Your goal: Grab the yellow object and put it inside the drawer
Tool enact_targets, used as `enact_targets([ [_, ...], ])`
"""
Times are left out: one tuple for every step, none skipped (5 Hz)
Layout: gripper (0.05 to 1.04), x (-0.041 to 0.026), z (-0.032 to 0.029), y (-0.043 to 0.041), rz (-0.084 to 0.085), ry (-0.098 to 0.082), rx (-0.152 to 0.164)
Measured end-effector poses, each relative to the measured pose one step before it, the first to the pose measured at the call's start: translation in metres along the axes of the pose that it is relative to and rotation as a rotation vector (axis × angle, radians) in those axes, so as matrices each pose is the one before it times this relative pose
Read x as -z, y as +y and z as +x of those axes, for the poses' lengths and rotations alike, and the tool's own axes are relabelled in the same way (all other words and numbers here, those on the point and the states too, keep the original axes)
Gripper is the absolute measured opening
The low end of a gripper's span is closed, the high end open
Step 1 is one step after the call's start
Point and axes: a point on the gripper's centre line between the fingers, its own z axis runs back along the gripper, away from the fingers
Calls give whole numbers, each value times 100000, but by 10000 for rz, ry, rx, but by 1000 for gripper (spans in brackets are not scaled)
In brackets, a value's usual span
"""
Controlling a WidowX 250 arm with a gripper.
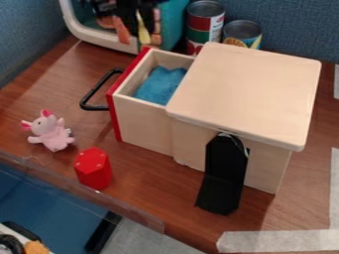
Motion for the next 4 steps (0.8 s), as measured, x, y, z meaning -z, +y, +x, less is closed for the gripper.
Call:
enact_targets([
  [180, 455, -2184, -985, -85, 85, 389],
  [180, 751, -1806, 290, 299, 87, 222],
  [180, 240, -1215, -64, 15, 88, 105],
  [231, 202, -92, 59, -18, -76, 42],
])
